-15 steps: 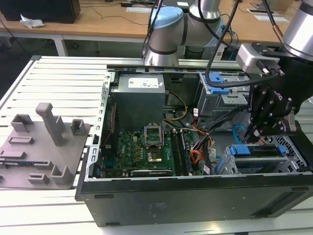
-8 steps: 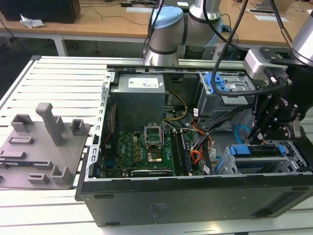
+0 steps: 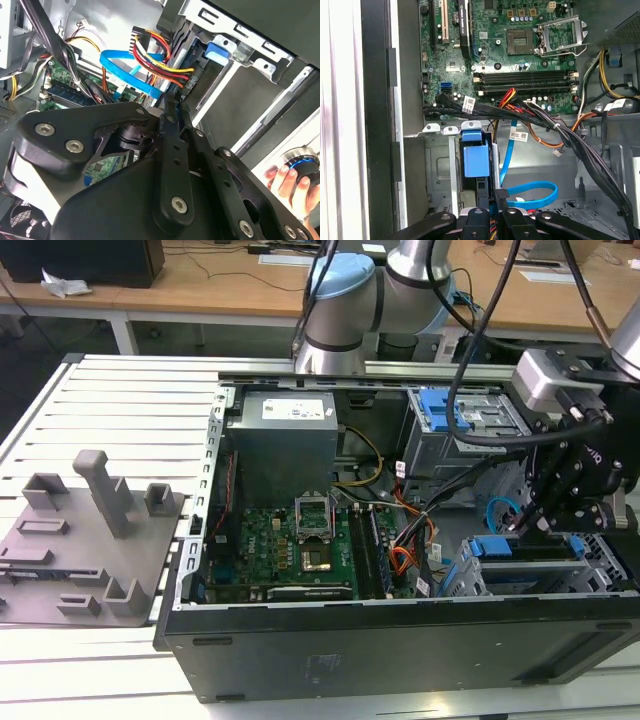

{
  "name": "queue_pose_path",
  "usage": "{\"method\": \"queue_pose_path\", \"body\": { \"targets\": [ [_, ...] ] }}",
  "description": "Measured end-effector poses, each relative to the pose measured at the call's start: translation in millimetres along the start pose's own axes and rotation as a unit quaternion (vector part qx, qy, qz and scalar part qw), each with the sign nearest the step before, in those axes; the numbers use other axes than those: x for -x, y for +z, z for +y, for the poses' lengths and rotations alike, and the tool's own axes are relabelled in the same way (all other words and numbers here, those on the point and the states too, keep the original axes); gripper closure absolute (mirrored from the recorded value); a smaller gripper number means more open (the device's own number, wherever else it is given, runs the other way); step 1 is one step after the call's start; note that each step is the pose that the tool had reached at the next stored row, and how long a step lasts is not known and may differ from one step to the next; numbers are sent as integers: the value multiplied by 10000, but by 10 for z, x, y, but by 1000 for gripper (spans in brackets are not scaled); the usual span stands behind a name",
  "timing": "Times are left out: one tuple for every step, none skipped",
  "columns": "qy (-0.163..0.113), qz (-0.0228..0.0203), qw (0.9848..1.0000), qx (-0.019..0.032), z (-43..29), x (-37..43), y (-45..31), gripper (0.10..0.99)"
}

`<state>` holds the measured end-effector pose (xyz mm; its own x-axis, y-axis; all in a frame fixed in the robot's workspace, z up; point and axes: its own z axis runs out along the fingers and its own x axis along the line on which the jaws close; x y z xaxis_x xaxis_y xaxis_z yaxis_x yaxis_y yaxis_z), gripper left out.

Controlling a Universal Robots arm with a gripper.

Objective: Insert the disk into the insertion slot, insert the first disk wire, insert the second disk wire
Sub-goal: 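Insert the second disk wire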

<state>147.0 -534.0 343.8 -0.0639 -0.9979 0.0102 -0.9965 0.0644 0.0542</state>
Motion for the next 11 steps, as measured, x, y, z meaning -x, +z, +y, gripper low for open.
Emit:
{"method": "queue_pose_path", "body": {
  "targets": [
    [1,-1,10000,0,-2,-3,8,922],
    [1,-2,10000,0,-4,-6,14,922],
    [1,-3,10000,0,-7,-12,22,922],
    [0,-3,10000,0,-9,-19,27,922],
    [0,-3,10000,0,-10,-24,30,922],
    [0,-2,10000,0,-12,-30,34,922],
    [0,-2,10000,0,-15,-33,37,922],
    [-1,-3,10000,0,-19,-35,41,922],
    [0,-1,10000,1,-28,-39,47,922],
    [1,0,10000,0,-31,-41,54,922],
    [1,1,10000,0,-31,-42,58,922]
  ]
}}
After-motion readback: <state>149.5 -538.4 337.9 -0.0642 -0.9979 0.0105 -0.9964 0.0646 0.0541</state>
